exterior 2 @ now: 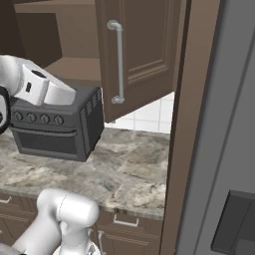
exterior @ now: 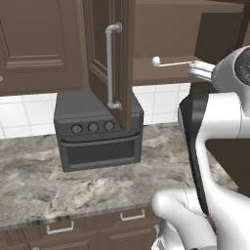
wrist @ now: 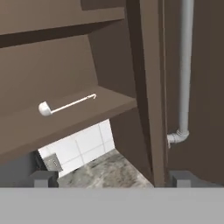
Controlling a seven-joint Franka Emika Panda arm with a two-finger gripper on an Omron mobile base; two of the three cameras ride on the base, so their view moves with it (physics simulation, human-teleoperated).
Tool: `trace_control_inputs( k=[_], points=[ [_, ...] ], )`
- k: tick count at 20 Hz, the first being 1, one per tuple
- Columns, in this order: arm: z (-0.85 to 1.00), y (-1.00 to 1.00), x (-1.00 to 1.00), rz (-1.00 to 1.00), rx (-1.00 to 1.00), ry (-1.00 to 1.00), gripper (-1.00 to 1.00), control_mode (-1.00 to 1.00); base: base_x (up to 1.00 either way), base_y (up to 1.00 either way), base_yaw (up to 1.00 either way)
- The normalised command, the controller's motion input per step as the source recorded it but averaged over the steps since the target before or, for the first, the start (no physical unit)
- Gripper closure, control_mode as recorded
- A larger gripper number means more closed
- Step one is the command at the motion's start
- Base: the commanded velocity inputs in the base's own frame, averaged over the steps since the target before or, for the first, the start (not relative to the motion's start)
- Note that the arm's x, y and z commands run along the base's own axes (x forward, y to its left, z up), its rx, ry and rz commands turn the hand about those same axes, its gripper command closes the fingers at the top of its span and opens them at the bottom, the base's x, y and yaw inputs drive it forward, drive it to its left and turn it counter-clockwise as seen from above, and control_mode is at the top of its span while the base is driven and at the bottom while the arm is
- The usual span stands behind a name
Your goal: Open the cabinet and move the ladle to the pot. Then close the cabinet.
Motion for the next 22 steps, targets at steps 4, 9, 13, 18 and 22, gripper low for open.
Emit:
trace_control_inputs(
  k=[4, 9, 13, 18, 22],
  points=[
    [0.00, 0.06, 0.90, -0.08, 0.00, 0.05, -1.00, -1.00, 0.00, 0.00, 0.00],
    [0.00, 0.00, 0.83, -0.11, 0.00, 0.04, -1.00, -1.00, 0.00, 0.00, 0.00],
    [0.00, 0.00, 0.66, -0.11, 0.00, 0.03, -1.00, -1.00, 0.00, 0.00, 0.00],
    [0.00, -0.07, 0.62, -0.12, 0.00, 0.02, -1.00, -1.00, 0.00, 0.00, 0.00],
    [0.00, -0.26, 0.29, -0.16, 0.00, 0.00, -1.00, -1.00, 0.00, 0.00, 0.00]
  ],
)
